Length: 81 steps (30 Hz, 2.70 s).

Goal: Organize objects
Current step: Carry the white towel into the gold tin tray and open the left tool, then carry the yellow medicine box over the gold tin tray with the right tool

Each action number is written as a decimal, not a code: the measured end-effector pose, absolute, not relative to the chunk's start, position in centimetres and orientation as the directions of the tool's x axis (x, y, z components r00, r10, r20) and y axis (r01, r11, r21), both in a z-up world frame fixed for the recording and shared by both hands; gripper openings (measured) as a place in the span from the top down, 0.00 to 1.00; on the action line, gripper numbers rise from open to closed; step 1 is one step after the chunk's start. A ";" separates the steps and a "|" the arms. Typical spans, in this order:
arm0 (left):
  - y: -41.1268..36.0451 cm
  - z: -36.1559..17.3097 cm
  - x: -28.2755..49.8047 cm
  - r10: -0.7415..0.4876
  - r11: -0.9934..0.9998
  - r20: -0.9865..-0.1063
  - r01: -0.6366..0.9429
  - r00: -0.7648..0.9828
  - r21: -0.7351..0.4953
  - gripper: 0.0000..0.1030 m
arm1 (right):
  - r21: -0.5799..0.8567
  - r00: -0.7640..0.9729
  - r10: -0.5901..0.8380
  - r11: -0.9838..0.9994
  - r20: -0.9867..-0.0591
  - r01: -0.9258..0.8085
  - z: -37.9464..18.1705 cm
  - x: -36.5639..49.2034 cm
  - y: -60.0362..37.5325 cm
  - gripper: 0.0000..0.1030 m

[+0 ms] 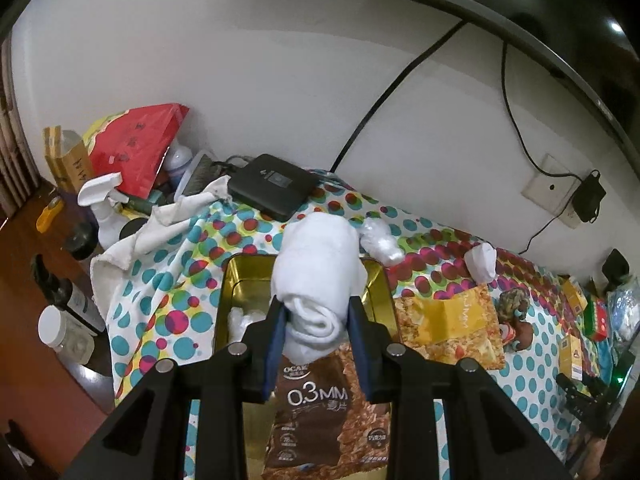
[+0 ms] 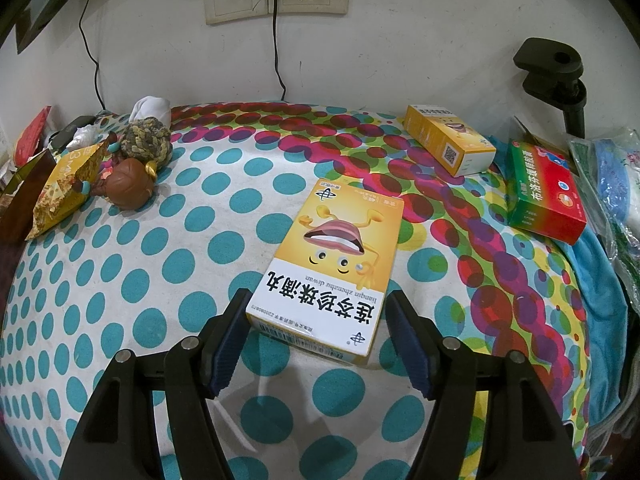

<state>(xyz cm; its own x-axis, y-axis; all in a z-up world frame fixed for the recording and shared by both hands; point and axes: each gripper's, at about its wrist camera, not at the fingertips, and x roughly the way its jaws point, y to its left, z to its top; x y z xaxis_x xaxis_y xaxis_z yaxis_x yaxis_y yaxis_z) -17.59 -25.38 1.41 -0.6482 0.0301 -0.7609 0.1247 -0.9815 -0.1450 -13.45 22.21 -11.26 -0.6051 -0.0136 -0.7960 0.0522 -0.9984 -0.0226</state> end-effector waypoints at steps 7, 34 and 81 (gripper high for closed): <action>-25.6 0.6 -17.1 0.041 -0.982 -0.771 0.118 -0.635 -0.149 0.70 | -0.023 -0.606 -0.013 -0.998 -0.796 0.051 -11.2 -13.4 22.1 0.36; -20.6 -2.4 -17.5 -0.191 -0.979 -0.803 0.165 -0.564 0.116 0.61 | -0.023 -0.606 -0.011 -0.999 -0.795 0.049 -11.4 -13.4 21.9 0.36; -24.0 -1.8 11.0 -0.266 -0.917 -0.664 0.396 -0.699 -0.050 0.47 | 0.012 -0.654 -0.396 -0.860 -0.645 0.510 -1.0 -6.8 0.2 0.45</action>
<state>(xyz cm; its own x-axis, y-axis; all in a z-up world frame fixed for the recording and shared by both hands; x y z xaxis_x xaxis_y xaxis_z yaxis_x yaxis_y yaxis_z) 11.03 -24.03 -1.81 -0.6991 -0.2663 -0.6635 0.3964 -0.9167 -0.0498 -6.83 0.20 -0.98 -0.6537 -0.3964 -0.6446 0.5098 -0.8602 0.0119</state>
